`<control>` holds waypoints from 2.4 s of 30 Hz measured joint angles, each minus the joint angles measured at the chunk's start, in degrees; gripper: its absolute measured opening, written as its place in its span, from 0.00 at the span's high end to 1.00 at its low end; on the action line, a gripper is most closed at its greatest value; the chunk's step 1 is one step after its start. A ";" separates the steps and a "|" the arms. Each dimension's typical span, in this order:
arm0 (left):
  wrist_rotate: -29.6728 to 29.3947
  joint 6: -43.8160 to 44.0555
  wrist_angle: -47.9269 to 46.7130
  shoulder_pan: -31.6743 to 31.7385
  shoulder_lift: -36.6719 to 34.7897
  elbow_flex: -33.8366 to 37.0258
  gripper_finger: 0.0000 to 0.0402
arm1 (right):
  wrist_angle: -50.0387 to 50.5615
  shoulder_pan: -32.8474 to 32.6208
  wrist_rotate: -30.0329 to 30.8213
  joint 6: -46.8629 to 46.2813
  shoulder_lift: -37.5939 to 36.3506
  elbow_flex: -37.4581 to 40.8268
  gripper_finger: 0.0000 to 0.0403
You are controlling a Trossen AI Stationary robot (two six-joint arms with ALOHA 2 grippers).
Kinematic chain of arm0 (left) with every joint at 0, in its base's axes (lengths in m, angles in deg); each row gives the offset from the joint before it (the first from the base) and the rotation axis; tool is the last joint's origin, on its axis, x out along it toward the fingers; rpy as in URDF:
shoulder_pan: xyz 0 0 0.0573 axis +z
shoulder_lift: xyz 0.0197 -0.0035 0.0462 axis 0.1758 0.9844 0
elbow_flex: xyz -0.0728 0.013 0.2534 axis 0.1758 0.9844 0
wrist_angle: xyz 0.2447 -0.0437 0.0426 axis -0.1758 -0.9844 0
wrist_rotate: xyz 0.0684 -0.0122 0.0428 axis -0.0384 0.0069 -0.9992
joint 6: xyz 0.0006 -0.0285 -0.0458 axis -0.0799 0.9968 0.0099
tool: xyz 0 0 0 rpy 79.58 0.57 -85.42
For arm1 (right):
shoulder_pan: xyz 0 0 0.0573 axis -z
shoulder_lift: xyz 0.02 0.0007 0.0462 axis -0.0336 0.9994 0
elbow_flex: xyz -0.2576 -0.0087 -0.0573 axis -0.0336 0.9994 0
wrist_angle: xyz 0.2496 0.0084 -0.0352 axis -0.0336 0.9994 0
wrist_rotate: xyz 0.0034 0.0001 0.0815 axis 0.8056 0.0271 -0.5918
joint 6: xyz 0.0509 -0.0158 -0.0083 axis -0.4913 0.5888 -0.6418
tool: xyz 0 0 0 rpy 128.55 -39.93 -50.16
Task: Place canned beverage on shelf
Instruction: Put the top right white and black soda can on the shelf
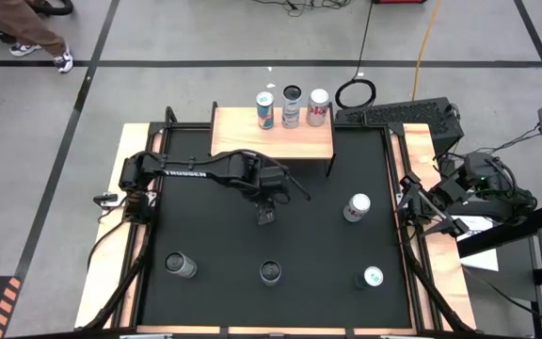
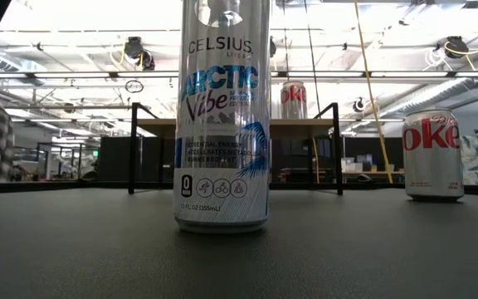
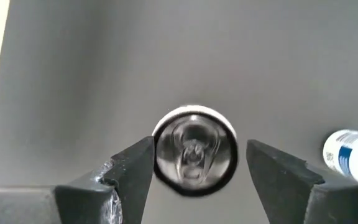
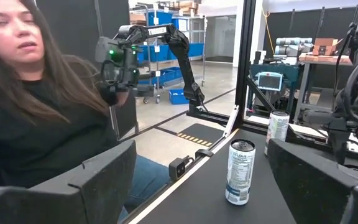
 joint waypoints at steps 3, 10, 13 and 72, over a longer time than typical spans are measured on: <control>-0.02 0.00 2.48 0.00 0.00 0.00 0.37 | -0.15 -0.02 0.01 -0.03 0.00 0.00 0.14; -5.24 -0.57 7.14 0.04 0.00 -0.07 0.37 | -0.20 -0.02 0.02 -0.07 0.00 0.00 0.14; -8.12 -0.55 7.34 0.17 0.00 -0.07 0.37 | -0.20 -0.01 0.01 -0.09 0.00 0.00 0.14; -13.11 7.41 6.66 1.79 -0.07 -0.07 0.09 | -0.15 -0.01 0.02 -0.09 0.00 -0.01 0.14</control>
